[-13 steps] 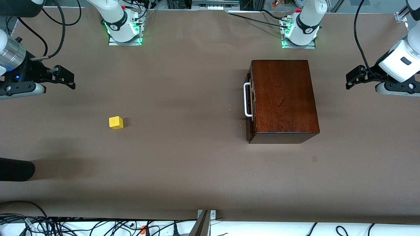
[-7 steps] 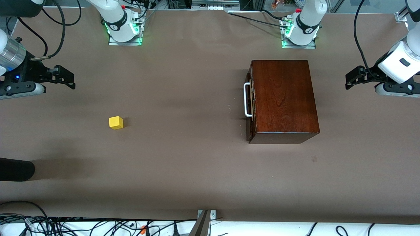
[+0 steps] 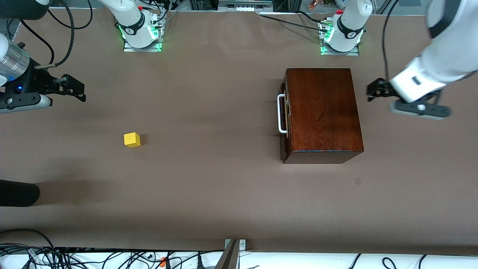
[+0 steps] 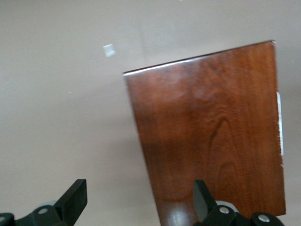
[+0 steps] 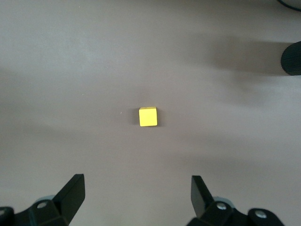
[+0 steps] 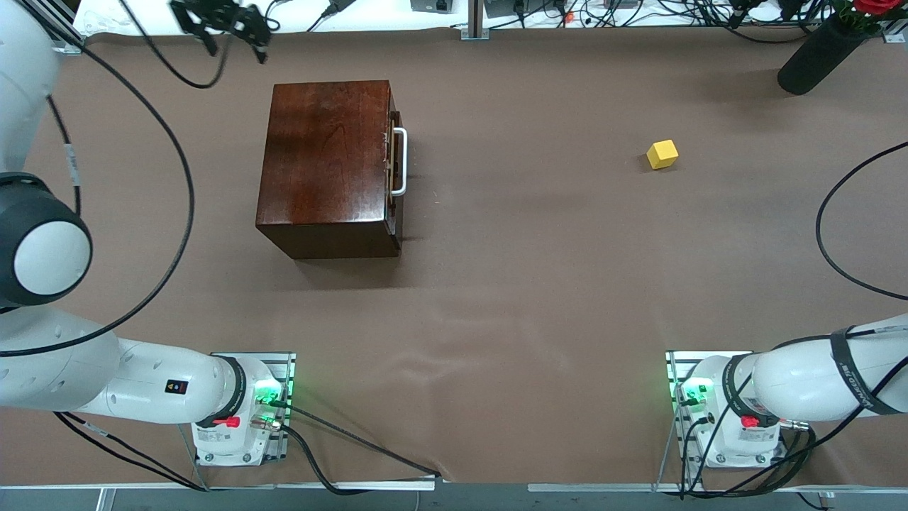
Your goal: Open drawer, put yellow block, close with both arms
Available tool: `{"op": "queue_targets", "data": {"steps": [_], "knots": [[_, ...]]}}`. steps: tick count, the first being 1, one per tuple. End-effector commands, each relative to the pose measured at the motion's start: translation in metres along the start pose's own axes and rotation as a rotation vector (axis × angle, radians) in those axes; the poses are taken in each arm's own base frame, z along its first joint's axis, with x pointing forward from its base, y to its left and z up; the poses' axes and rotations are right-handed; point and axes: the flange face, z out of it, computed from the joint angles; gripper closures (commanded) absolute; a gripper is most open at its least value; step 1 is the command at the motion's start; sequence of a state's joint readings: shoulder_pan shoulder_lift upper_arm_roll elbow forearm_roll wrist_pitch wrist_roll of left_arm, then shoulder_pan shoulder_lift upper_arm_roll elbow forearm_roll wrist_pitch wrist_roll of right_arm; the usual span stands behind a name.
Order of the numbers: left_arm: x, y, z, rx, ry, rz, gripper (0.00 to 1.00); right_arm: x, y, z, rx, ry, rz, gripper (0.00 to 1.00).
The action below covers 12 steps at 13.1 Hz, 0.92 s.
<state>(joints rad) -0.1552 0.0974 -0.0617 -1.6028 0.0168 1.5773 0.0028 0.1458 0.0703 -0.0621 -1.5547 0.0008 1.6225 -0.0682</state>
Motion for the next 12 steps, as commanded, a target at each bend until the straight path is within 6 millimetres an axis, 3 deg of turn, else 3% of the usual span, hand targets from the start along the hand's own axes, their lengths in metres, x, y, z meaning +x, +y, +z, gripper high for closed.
{"op": "queue_targets", "data": {"steps": [1,6,7,12], "knots": [[0.017,0.065,0.006,0.007,-0.019,0.029,0.0,0.002,0.001,-0.006,-0.001,-0.002,-0.015,0.0],[0.02,0.201,0.062,0.049,-0.065,-0.02,0.0,0.002,0.001,-0.006,-0.001,-0.002,-0.015,0.0],[0.021,0.223,0.067,0.052,-0.041,-0.049,0.0,0.002,0.001,-0.006,-0.001,-0.002,-0.015,0.0],[0.011,0.318,0.136,0.21,0.005,-0.058,0.0,0.002,0.0,-0.006,-0.001,-0.002,-0.017,0.0]]}}
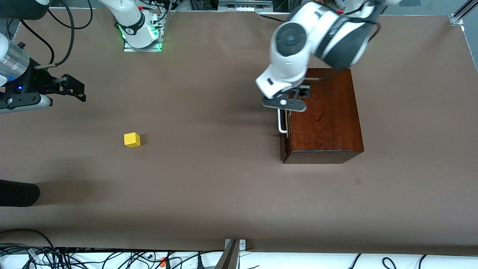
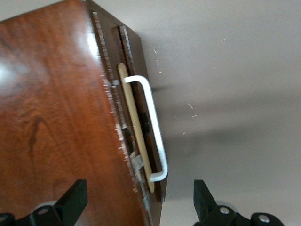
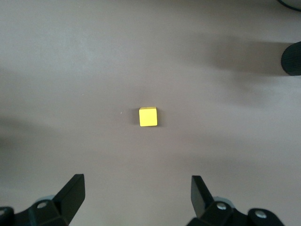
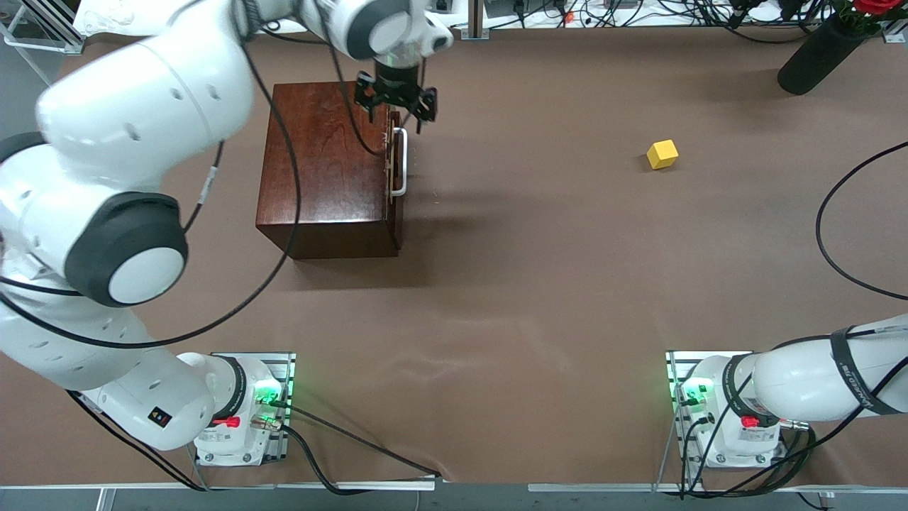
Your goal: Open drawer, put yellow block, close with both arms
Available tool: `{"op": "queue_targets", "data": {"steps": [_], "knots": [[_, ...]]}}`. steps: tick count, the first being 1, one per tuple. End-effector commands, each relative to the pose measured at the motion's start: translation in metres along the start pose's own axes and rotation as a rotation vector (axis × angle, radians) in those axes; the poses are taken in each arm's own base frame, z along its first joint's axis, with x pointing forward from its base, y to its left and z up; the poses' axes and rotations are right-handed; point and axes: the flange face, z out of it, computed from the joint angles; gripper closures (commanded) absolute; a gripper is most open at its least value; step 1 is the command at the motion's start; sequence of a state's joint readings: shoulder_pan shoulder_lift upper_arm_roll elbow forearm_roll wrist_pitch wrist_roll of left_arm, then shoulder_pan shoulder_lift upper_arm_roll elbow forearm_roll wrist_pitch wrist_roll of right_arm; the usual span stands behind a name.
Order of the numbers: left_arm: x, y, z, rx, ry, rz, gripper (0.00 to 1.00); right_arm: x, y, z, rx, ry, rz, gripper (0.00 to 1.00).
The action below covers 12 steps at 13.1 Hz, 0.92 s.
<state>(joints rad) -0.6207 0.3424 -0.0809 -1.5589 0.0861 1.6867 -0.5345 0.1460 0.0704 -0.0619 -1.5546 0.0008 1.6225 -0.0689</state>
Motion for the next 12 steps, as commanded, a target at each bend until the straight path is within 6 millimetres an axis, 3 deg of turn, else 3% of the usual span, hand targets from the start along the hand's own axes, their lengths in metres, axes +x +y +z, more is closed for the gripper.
{"op": "queue_targets", "data": {"steps": [1,5,12], "knots": [[0.002,0.044,0.026,0.093,0.046,-0.033,0.0,0.002,0.0,-0.006,-0.001,-0.002,-0.016,0.0],[0.005,0.065,0.059,0.111,0.042,-0.039,0.0,0.001,0.0,-0.004,-0.001,-0.007,-0.016,0.0],[0.011,0.083,0.103,0.196,0.066,-0.041,0.0,0.001,0.0,-0.004,-0.001,-0.005,-0.014,0.0]]}}
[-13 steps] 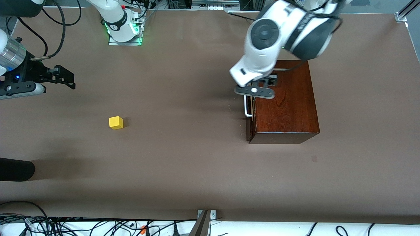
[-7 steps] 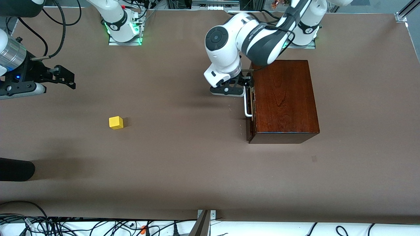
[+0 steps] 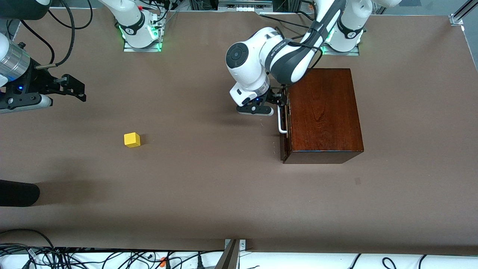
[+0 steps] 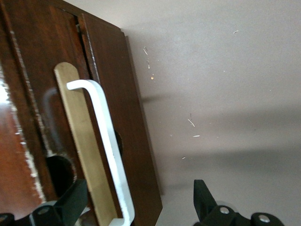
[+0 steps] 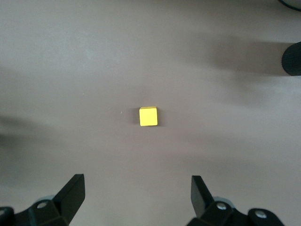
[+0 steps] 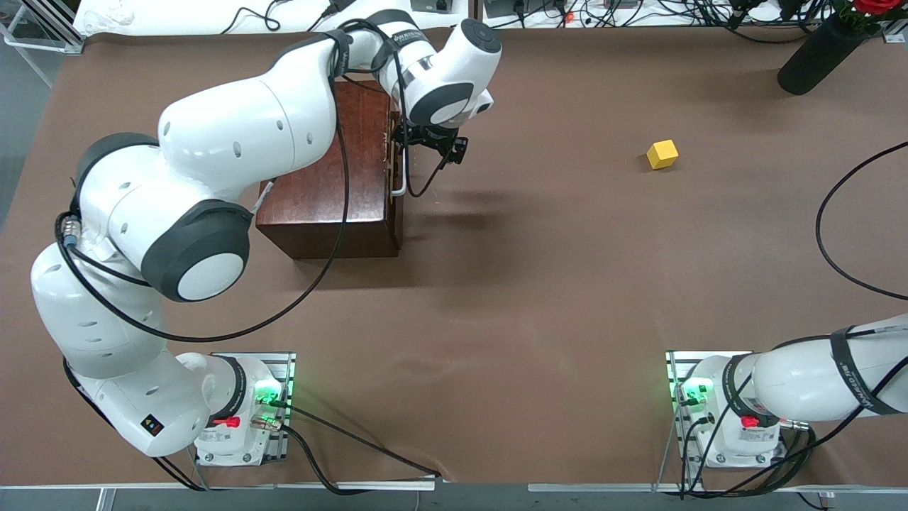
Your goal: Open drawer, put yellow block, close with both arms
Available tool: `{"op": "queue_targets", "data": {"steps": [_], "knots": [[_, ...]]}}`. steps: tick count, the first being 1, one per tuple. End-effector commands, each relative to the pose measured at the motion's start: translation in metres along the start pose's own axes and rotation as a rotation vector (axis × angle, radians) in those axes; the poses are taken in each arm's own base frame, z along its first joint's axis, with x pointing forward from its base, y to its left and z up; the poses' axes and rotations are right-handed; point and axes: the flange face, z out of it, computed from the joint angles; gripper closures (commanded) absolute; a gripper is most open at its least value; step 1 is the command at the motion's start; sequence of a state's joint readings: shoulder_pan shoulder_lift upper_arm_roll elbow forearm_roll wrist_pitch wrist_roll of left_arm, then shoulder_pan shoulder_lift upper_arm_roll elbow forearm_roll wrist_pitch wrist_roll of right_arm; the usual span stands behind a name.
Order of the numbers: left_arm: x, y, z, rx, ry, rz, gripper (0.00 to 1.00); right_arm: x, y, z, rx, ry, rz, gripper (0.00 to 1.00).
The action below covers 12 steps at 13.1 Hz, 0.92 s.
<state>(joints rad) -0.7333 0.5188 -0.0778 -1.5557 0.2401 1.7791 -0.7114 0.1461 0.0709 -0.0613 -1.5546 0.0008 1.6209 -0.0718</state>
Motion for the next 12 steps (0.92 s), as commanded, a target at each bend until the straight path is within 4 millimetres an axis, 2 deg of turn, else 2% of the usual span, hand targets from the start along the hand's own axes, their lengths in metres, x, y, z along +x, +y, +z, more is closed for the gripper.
{"op": "queue_targets", "data": {"steps": [1,7,12], "knots": [[0.007,0.007,0.011,0.038,0.027,-0.025,0.0,0.001,0.0,-0.005,-0.001,-0.002,-0.011,0.0],[0.008,0.012,0.026,0.068,0.028,-0.055,0.0,0.002,-0.008,-0.005,-0.001,-0.002,-0.017,0.0],[0.009,0.019,0.042,0.079,0.011,-0.058,0.0,0.002,-0.006,-0.004,-0.001,-0.005,-0.017,0.0]]}}
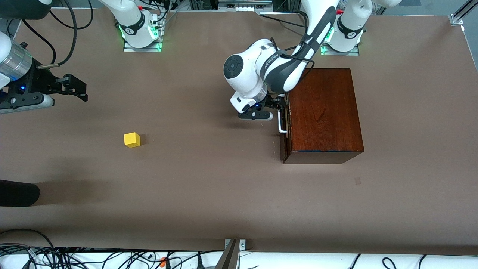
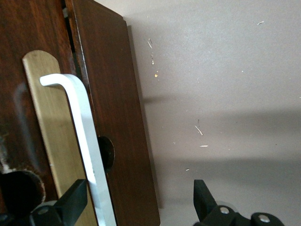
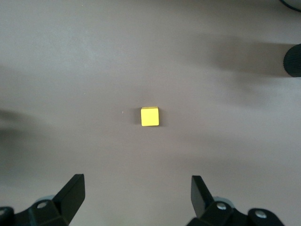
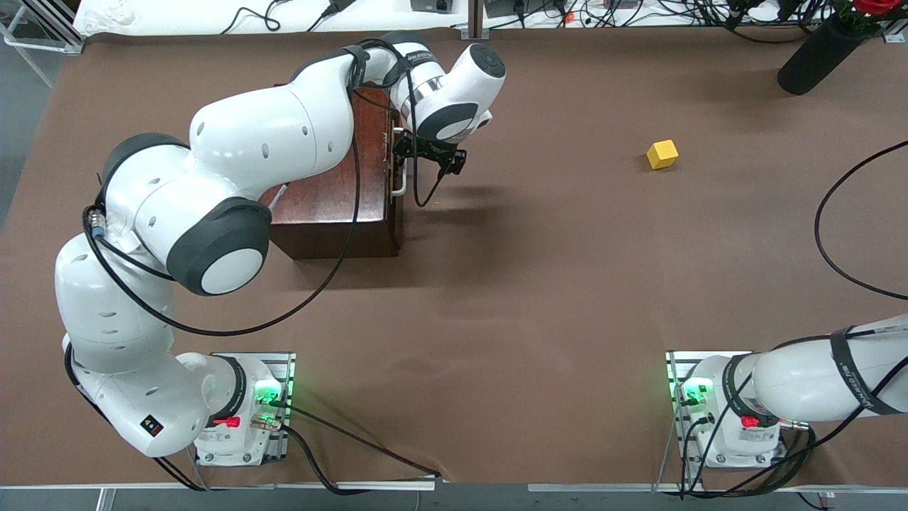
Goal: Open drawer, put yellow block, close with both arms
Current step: 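Pull the drawer handle outward with the left gripper to open the drawer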
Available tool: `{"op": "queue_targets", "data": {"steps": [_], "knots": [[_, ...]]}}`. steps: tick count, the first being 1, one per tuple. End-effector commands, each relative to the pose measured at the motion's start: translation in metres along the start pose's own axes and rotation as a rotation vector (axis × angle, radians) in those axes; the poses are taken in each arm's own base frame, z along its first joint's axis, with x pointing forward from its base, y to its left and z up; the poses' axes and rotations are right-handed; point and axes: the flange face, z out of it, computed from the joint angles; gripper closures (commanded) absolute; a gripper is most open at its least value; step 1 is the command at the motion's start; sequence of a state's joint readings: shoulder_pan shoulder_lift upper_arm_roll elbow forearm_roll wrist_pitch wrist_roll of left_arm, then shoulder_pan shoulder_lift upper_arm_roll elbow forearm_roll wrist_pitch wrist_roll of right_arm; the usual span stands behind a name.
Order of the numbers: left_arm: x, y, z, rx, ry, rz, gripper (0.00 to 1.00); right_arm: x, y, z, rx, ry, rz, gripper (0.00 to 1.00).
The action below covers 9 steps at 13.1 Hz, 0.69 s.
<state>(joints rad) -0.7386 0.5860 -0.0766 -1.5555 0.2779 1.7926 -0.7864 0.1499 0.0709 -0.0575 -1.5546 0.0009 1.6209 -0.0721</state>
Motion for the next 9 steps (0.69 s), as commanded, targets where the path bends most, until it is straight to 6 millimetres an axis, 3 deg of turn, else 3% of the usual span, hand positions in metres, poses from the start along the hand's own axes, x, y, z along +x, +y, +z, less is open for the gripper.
{"op": "queue_targets", "data": {"steps": [1,9], "knots": [[0.005,0.008,0.001,0.003,0.044,-0.018,0.0,0.002,-0.003,-0.005,-0.001,-0.003,-0.012,0.0],[-0.01,0.051,-0.006,-0.12,0.06,-0.081,0.0,0.002,-0.029,-0.006,-0.003,-0.001,-0.05,0.0]]}}
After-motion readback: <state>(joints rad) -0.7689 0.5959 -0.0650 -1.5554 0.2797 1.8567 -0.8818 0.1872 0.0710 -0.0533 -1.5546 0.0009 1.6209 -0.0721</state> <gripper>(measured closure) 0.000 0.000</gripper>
